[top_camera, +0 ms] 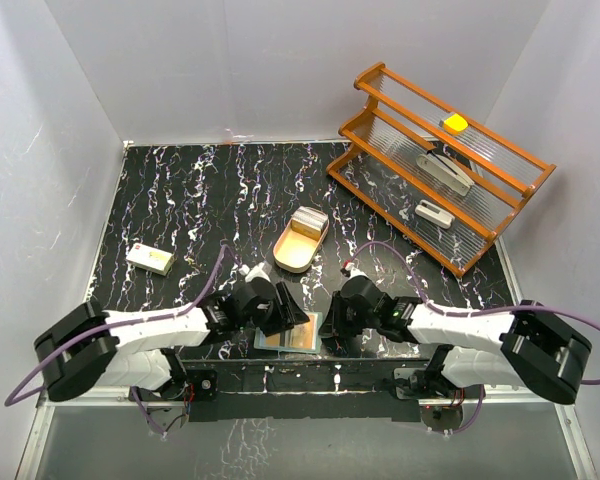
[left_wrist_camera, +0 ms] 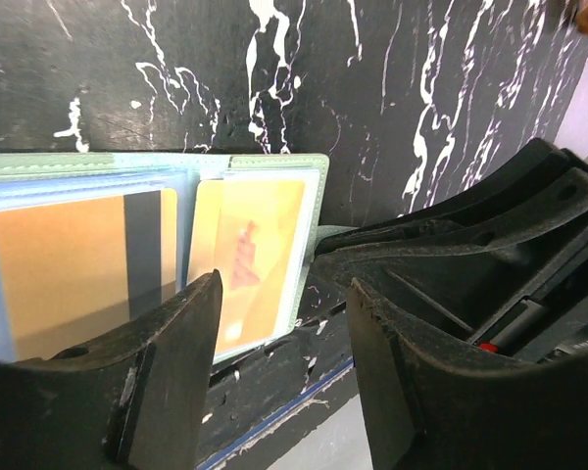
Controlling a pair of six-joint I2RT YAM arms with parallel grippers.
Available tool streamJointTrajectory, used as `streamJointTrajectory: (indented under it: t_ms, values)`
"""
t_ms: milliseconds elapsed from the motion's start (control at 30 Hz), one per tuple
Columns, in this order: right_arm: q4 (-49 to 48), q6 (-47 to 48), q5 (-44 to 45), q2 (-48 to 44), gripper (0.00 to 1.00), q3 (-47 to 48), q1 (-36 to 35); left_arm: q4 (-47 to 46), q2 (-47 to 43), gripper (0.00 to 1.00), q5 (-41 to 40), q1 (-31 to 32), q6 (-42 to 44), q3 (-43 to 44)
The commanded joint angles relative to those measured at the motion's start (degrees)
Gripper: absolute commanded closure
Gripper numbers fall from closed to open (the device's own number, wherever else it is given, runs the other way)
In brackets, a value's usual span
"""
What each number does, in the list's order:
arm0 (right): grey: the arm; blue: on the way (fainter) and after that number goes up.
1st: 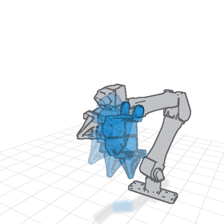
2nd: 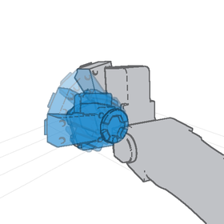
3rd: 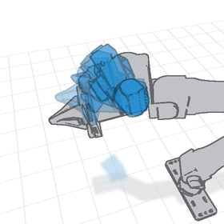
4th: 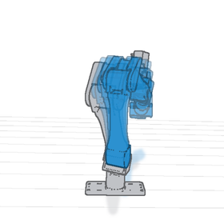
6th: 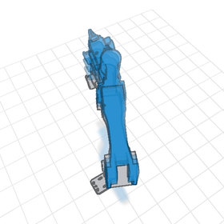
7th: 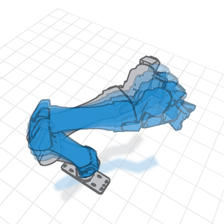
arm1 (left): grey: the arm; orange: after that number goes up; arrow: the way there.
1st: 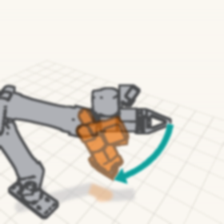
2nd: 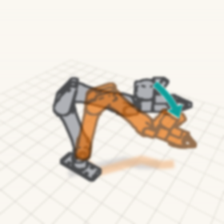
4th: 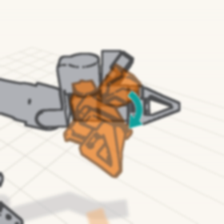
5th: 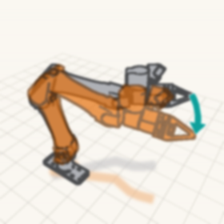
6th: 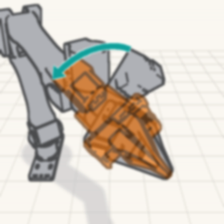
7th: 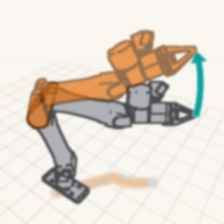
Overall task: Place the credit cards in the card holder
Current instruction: Insert the credit card into the card holder.
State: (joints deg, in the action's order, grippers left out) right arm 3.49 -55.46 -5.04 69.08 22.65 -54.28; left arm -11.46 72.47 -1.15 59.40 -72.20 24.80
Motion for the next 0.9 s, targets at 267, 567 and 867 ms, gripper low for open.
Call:
streamJointTrajectory:
  t_ms: [267, 567, 867]
  values:
    - [-0.9, 2.2, 0.5, -3.3, 0.88, -0.4, -0.2, 7.1, -10.2, 0.45, -7.0, 0.3, -0.6, -2.0]
    - [-3.5, 3.1, -0.3, 0.1, 0.88, 0.1, -0.2, 2.0, -3.1, 0.44, -4.7, 0.3, -1.0, -2.4]
    - [-5.6, 3.4, 0.6, 1.8, 0.89, -0.3, -0.2, -4.4, 1.2, 0.46, -1.6, 0.3, -2.0, -1.3]
